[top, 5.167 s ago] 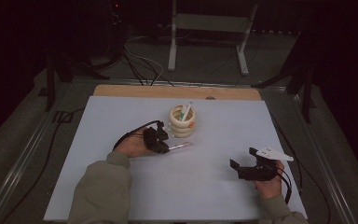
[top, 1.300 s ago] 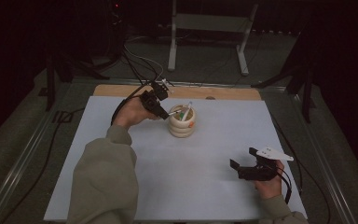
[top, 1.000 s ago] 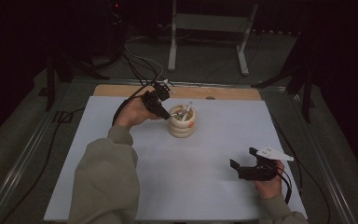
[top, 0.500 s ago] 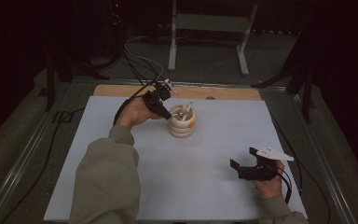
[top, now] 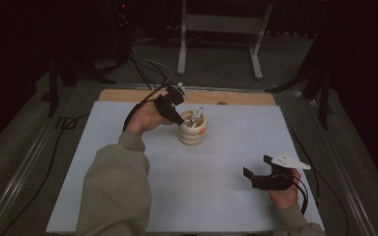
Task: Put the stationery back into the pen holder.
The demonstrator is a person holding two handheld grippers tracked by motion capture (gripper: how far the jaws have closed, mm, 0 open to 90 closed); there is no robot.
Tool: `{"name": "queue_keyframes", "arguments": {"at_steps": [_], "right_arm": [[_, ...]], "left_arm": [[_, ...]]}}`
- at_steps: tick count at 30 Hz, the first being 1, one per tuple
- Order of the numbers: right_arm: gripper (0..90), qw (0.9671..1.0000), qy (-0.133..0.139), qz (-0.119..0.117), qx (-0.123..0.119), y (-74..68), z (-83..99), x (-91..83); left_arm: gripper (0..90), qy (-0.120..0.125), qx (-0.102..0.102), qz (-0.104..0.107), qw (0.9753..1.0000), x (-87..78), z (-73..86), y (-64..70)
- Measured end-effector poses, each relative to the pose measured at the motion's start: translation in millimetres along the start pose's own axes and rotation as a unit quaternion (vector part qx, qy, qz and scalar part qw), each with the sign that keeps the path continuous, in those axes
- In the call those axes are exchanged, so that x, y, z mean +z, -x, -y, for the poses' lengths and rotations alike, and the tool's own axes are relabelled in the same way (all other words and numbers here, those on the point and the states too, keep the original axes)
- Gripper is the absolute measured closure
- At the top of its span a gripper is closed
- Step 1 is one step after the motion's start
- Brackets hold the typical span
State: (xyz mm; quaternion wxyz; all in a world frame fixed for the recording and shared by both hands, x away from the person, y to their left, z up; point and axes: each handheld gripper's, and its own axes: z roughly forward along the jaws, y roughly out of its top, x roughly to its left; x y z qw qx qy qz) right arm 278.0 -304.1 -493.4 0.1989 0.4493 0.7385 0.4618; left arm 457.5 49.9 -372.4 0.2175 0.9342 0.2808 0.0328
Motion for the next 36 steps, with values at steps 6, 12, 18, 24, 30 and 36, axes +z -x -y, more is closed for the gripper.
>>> {"name": "queue_keyframes", "arguments": {"at_steps": [6,12,18,24,30,36], "right_arm": [[0.7,1.0000,0.000,0.000,-0.001,0.0,0.1,0.5],[0.7,1.0000,0.000,0.000,-0.002,0.2,0.1,0.7],[0.7,1.0000,0.000,-0.001,-0.002,0.2,0.2,0.9],[0.7,1.0000,0.000,-0.001,-0.002,0.4,0.2,0.9],[0.7,1.0000,0.000,-0.001,-0.002,0.6,0.1,0.5],[0.7,1.0000,0.001,0.000,-0.001,0.8,0.0,0.3]], "left_arm": [[79.5,0.004,-0.003,0.000,1.0000,-0.2,-2.1,-0.2],[79.5,0.009,-0.005,0.000,0.9999,0.3,-3.7,-0.2],[79.4,0.015,-0.009,-0.001,0.9998,0.4,-5.7,0.1],[79.4,0.021,-0.015,-0.007,0.9996,0.6,-7.4,-0.4],[79.5,0.019,-0.015,-0.006,0.9997,3.5,-8.1,0.2],[79.5,0.011,-0.012,-0.006,0.9999,6.9,-8.8,1.3]]}}
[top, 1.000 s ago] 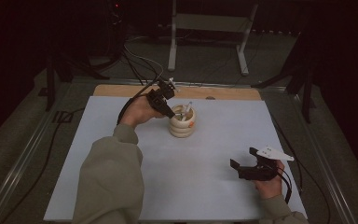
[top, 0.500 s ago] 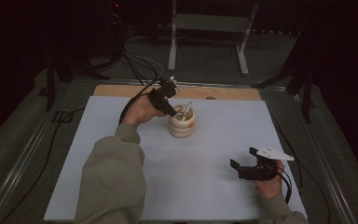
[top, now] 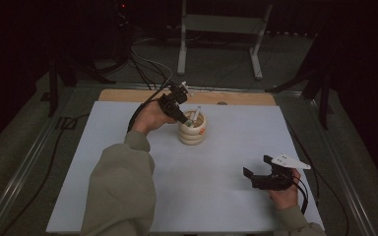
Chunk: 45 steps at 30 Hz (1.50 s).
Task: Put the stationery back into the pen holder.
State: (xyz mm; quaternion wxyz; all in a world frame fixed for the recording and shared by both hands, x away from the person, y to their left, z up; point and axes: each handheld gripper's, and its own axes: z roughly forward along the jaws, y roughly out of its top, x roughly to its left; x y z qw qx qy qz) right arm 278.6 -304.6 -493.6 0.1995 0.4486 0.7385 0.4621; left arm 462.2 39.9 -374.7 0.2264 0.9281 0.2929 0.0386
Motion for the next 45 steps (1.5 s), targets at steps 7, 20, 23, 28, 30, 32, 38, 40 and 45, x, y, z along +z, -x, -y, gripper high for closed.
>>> {"name": "queue_keyframes", "arguments": {"at_steps": [7,20,23,28,30,32,38,40,45], "right_arm": [[0.7,1.0000,0.001,0.000,0.001,-0.1,-0.2,-0.4],[0.7,1.0000,0.001,-0.001,0.001,0.0,-0.3,-0.5],[0.7,1.0000,0.001,-0.001,0.001,0.0,-0.3,-0.5],[0.7,1.0000,0.001,-0.001,0.001,-0.2,-0.2,-0.6],[0.7,1.0000,0.001,-0.001,0.000,-0.2,-0.2,-0.9],[0.7,1.0000,0.001,-0.001,0.000,-0.3,-0.3,-1.0],[0.7,1.0000,0.001,-0.001,0.000,-0.4,-0.3,-1.0],[0.7,1.0000,0.002,-0.001,0.001,-0.3,-0.3,-1.1],[0.7,1.0000,0.000,-0.001,0.000,-0.7,-0.2,-0.5]], "left_arm": [[79.4,-0.003,-0.001,0.002,1.0000,4.2,-1.1,0.7],[79.4,-0.005,-0.006,0.005,1.0000,11.3,-1.2,1.2],[79.4,-0.005,-0.007,0.005,0.9999,12.6,-1.0,1.2],[79.0,-0.004,-0.011,0.004,0.9999,15.2,-1.7,1.4],[78.9,-0.005,-0.010,0.002,0.9999,16.4,-2.1,1.9],[78.9,-0.001,-0.013,0.003,0.9999,17.2,-2.5,2.5],[42.2,0.034,-0.052,-0.003,0.9981,18.9,-0.6,-2.4],[30.2,0.055,-0.066,-0.005,0.9963,16.7,2.9,-5.9],[12.2,0.082,-0.084,-0.026,0.9928,14.3,12.9,-11.8]]}}
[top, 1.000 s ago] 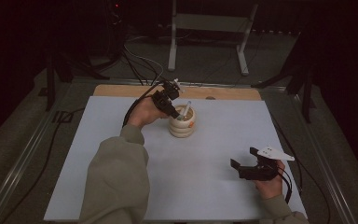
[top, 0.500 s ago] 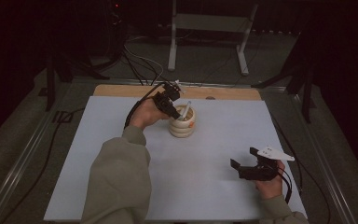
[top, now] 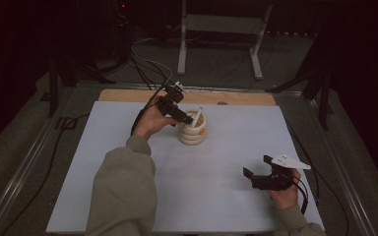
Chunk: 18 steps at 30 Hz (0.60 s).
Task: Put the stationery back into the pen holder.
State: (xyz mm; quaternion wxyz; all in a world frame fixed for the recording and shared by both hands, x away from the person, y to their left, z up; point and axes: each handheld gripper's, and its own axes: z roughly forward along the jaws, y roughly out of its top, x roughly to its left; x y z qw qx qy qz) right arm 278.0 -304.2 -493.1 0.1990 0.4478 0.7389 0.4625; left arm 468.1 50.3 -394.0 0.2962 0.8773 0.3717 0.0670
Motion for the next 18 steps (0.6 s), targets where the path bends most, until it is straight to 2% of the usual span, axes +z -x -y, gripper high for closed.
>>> {"name": "queue_keyframes", "arguments": {"at_steps": [3,6,9,12,15,18], "right_arm": [[0.7,1.0000,0.000,0.000,-0.001,-0.2,0.0,0.0],[0.7,1.0000,0.000,0.000,-0.001,-0.2,0.2,0.3],[0.7,1.0000,-0.001,0.000,0.000,-0.5,0.2,0.3],[0.7,1.0000,-0.001,0.000,0.000,-0.2,0.4,0.4],[0.7,1.0000,-0.001,0.000,0.000,-0.6,0.4,0.5],[0.7,1.0000,-0.001,0.001,0.001,-0.5,0.6,0.7]], "left_arm": [[2.3,0.018,-0.012,-0.002,0.9998,-2.8,4.9,-5.0],[0.6,0.030,-0.012,-0.015,0.9994,-7.3,9.5,-8.9],[0.3,0.058,-0.017,-0.024,0.9979,-13.8,15.9,-12.6],[0.3,0.082,-0.028,-0.034,0.9956,-19.9,24.0,-17.4],[0.3,0.113,-0.044,-0.042,0.9917,-27.7,32.8,-22.9],[0.3,0.131,-0.048,-0.050,0.9890,-34.8,41.5,-25.5]]}}
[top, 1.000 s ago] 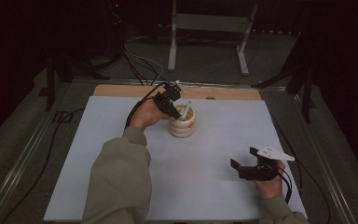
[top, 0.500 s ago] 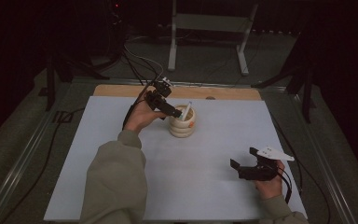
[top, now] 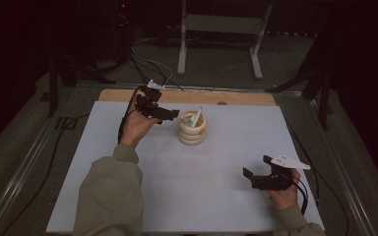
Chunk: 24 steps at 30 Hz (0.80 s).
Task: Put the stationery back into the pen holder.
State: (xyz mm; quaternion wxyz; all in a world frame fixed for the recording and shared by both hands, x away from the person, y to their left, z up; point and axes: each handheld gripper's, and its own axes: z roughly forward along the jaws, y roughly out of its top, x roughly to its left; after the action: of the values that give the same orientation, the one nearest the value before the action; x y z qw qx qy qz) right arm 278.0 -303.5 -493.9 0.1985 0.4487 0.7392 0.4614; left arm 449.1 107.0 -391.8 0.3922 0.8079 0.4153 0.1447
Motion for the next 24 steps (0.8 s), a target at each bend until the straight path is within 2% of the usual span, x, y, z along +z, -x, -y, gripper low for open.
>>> {"name": "queue_keyframes", "arguments": {"at_steps": [6,8,11,12,24], "right_arm": [[0.7,1.0000,0.000,0.001,0.000,-0.4,0.2,0.1],[0.7,1.0000,-0.001,0.001,0.001,-0.3,0.3,0.1],[0.7,1.0000,0.000,0.002,0.000,-0.3,0.3,0.0],[0.7,1.0000,-0.001,0.002,0.000,-0.2,0.4,0.0],[0.7,1.0000,0.001,0.002,0.000,-0.6,0.3,-0.4]], "left_arm": [[0.3,0.023,0.009,-0.012,0.9996,-15.4,10.9,-2.4],[0.2,0.034,0.009,-0.009,0.9994,-20.9,14.4,-2.5],[0.3,0.036,0.009,-0.008,0.9993,-23.6,16.2,-2.5],[0.3,0.054,0.002,-0.003,0.9985,-31.9,22.7,-3.0],[0.3,0.082,0.009,-0.015,0.9965,-58.1,50.1,-0.5]]}}
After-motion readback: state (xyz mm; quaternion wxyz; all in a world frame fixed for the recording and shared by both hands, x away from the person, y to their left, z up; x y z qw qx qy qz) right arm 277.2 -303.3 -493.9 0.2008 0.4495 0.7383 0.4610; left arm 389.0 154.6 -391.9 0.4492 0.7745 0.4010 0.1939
